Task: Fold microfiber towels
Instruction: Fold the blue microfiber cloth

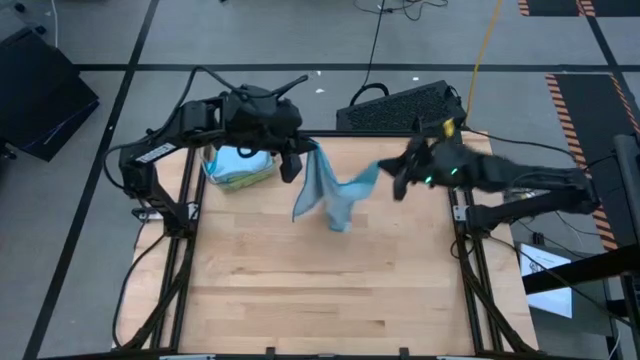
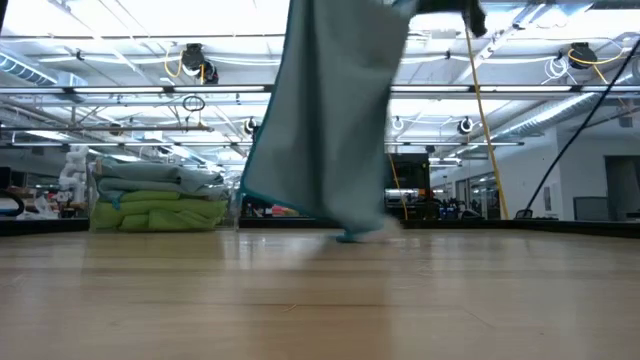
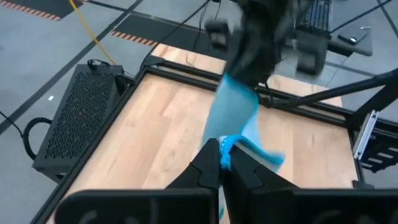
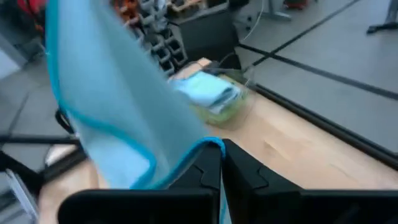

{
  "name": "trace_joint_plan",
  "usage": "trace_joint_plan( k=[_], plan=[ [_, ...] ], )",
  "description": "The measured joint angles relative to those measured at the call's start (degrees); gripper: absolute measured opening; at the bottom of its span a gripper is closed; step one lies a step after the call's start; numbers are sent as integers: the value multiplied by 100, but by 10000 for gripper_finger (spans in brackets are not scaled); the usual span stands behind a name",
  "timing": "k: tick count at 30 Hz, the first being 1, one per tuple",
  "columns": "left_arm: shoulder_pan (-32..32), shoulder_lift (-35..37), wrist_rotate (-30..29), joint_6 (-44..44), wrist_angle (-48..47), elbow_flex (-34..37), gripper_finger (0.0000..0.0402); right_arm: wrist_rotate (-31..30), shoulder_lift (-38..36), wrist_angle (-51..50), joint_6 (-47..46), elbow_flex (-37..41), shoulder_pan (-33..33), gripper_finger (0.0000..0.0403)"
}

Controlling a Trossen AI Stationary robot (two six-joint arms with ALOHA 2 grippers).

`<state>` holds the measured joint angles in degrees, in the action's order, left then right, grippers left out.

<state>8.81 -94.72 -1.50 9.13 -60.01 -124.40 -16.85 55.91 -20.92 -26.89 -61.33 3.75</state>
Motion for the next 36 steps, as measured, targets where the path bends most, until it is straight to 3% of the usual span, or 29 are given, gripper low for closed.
trace_joint_plan(
  k=[5,10,18,24,30,36],
  plan=[
    [-2,103,0,-185,-19,-1,8,450,-17,-916,-88,-1191,713,1],
    [99,92,-124,-304,-32,-2,9,1433,145,-1129,-125,-1833,1582,0],
    [457,94,-1075,-608,-83,-2,5,3002,363,-1450,222,-2250,3204,0],
    [837,91,-1036,-555,-594,7,13,4119,510,-1819,486,-2250,4212,0],
    [799,18,-297,-248,-1324,565,9,4518,452,-3157,924,-2250,4574,0],
    [340,29,153,292,-1689,1146,5,5034,407,-4847,1202,-2226,4204,0]
  ],
)
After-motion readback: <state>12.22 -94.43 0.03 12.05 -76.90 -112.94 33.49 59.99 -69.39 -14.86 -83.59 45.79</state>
